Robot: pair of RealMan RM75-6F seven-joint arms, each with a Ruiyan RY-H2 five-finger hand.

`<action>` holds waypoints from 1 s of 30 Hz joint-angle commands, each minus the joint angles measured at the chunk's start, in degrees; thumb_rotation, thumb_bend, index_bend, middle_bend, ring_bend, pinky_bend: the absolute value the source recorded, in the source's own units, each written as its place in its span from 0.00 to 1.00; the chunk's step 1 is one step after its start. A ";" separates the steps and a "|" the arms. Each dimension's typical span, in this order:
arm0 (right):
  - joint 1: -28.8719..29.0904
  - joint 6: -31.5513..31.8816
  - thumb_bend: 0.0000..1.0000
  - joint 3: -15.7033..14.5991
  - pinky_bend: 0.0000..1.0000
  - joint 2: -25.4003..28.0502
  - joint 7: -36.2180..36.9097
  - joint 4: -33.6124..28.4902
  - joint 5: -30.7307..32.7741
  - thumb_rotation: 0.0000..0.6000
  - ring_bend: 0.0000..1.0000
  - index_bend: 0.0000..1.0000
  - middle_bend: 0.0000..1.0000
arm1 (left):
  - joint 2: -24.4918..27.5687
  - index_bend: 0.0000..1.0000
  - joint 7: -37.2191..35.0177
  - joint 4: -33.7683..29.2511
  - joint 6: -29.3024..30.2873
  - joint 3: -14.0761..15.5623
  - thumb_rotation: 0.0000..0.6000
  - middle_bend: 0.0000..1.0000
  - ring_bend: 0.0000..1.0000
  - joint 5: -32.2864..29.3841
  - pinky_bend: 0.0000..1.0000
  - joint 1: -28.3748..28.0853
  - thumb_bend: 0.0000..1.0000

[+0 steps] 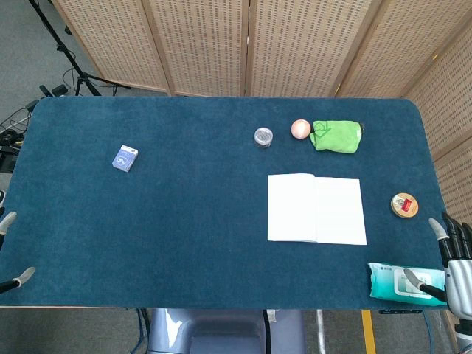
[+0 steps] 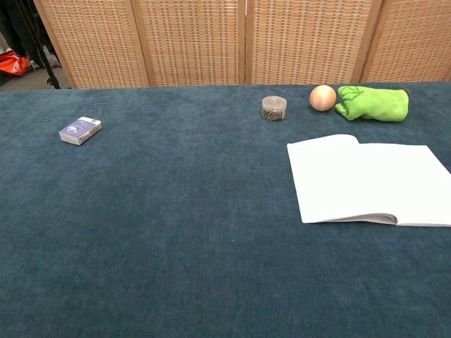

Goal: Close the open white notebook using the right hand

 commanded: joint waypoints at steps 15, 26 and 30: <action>3.85 -5.38 0.00 -1.02 0.00 -0.94 -3.40 3.76 -3.61 1.00 0.00 0.00 0.00 | 0.11 0.00 0.62 -0.64 -0.76 -0.02 1.00 0.00 0.00 -0.80 0.00 -0.06 0.00; 18.37 -21.10 0.14 1.17 0.00 -2.88 -14.55 5.83 -10.67 1.00 0.00 0.00 0.00 | 0.98 0.00 -1.51 -0.49 -0.61 -0.31 1.00 0.00 0.00 -1.21 0.00 -0.01 0.00; 21.66 -26.05 0.16 2.13 0.00 -5.41 -20.15 5.97 -9.76 1.00 0.00 0.00 0.00 | 1.23 0.00 -2.09 -0.17 -0.66 -0.09 1.00 0.00 0.00 -1.00 0.00 0.08 0.00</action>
